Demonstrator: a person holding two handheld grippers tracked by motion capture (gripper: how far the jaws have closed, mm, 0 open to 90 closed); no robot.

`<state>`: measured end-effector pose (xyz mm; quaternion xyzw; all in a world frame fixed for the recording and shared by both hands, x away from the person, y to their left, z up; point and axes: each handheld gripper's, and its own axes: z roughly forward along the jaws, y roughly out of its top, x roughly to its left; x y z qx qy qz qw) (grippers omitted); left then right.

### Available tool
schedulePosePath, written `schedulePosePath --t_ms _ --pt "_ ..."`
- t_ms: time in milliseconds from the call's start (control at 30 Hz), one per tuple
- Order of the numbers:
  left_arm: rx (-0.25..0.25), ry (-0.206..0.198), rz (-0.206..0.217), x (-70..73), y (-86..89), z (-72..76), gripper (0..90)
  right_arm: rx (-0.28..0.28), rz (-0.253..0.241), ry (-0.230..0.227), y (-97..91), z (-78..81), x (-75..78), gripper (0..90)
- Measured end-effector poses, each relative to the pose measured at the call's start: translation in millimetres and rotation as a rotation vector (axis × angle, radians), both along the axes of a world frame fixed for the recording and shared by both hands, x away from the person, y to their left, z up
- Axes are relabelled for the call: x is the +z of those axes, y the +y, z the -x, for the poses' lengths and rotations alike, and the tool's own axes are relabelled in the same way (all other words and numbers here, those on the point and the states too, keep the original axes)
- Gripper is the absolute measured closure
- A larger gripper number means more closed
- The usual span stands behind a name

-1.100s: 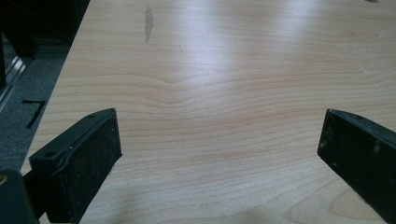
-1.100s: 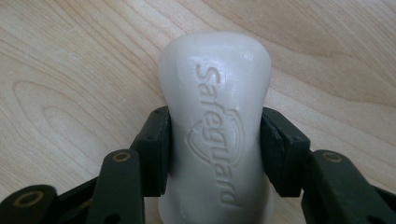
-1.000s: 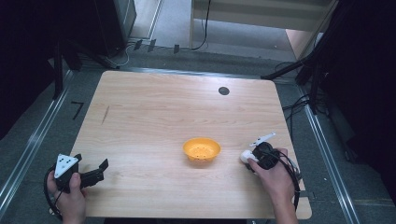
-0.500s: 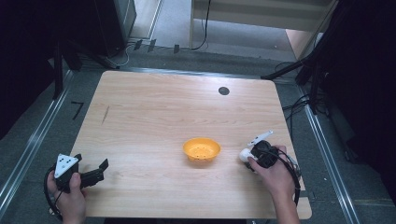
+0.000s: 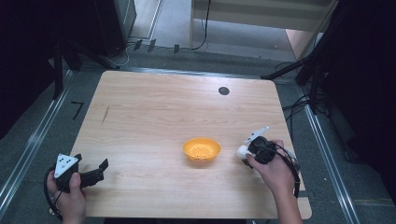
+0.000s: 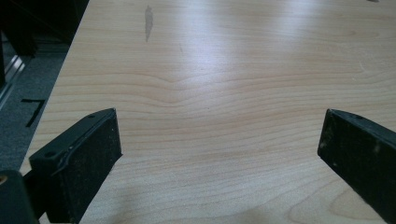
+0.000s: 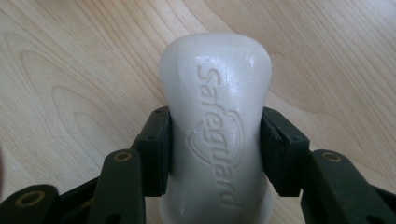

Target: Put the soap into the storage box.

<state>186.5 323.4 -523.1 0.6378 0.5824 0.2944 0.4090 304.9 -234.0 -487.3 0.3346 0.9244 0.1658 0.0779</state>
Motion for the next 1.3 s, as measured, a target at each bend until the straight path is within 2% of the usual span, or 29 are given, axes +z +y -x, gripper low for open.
schedulePosePath --t_ms 733,1300 --pt "0.002 0.002 0.004 0.0 0.2 -0.1 0.0 0.06 0.003 0.0 14.1 -8.8 17.8 50.6" --pt "0.002 0.001 0.003 0.0 0.2 -0.2 0.0 0.134 0.004 -0.006 23.8 -16.0 32.7 50.6"
